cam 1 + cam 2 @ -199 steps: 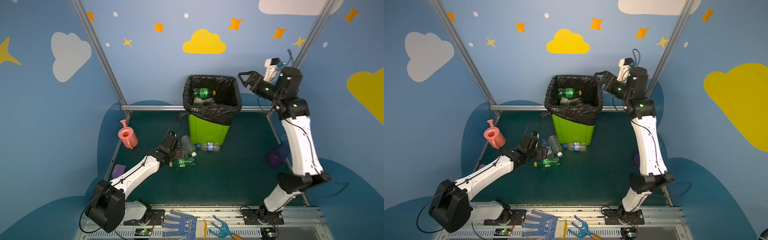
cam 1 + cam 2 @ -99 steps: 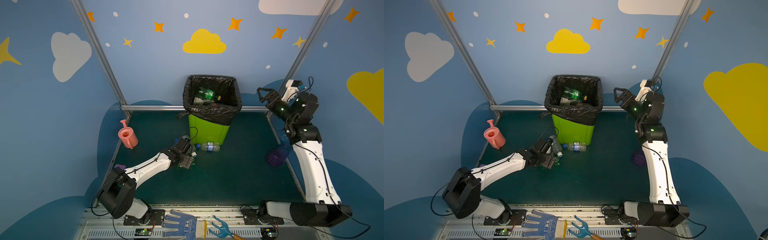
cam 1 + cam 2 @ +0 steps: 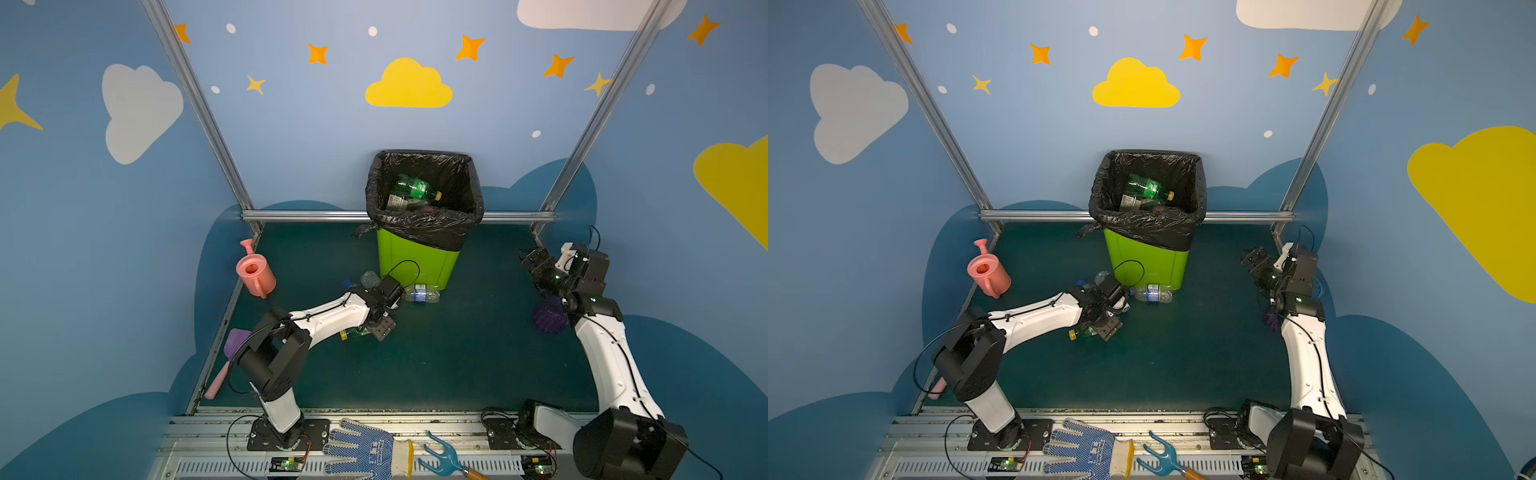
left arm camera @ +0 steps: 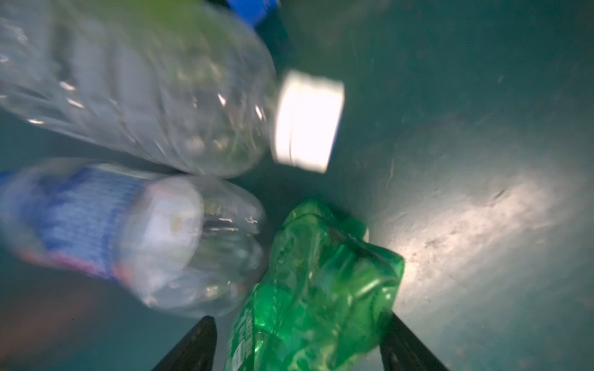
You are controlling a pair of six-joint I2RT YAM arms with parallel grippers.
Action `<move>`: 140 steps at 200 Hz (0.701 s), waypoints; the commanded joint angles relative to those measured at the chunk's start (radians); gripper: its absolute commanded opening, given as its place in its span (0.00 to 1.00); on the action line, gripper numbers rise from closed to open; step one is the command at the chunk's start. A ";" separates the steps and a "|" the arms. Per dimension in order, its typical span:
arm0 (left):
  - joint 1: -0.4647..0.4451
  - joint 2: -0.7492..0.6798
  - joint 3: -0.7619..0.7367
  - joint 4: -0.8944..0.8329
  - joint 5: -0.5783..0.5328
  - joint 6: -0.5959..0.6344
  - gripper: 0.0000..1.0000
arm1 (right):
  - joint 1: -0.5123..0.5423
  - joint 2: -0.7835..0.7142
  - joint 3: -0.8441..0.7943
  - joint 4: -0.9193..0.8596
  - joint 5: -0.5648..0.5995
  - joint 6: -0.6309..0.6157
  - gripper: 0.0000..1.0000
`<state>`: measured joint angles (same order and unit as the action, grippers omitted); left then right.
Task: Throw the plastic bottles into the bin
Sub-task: 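Close the left gripper on the crushed green bottle while the right arm withdraws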
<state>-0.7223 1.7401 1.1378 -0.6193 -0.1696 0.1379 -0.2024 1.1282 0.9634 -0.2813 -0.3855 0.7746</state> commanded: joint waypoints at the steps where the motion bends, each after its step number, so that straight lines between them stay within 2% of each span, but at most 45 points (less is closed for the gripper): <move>1: -0.012 0.024 0.008 -0.065 -0.001 0.006 0.75 | -0.032 -0.023 -0.034 0.016 -0.041 0.022 0.98; 47: -0.020 0.030 0.015 -0.063 0.011 -0.017 0.62 | -0.070 -0.003 -0.040 0.021 -0.084 0.035 0.98; 75: -0.026 0.018 0.018 -0.062 0.021 -0.027 0.50 | -0.080 0.005 -0.046 0.027 -0.099 0.045 0.98; 140: -0.037 -0.077 -0.001 -0.006 0.022 -0.035 0.38 | -0.096 0.017 -0.055 0.038 -0.118 0.058 0.98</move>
<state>-0.7559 1.7294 1.1393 -0.6495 -0.1589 0.1139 -0.2897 1.1351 0.9226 -0.2653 -0.4816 0.8284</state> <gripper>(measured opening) 0.391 0.976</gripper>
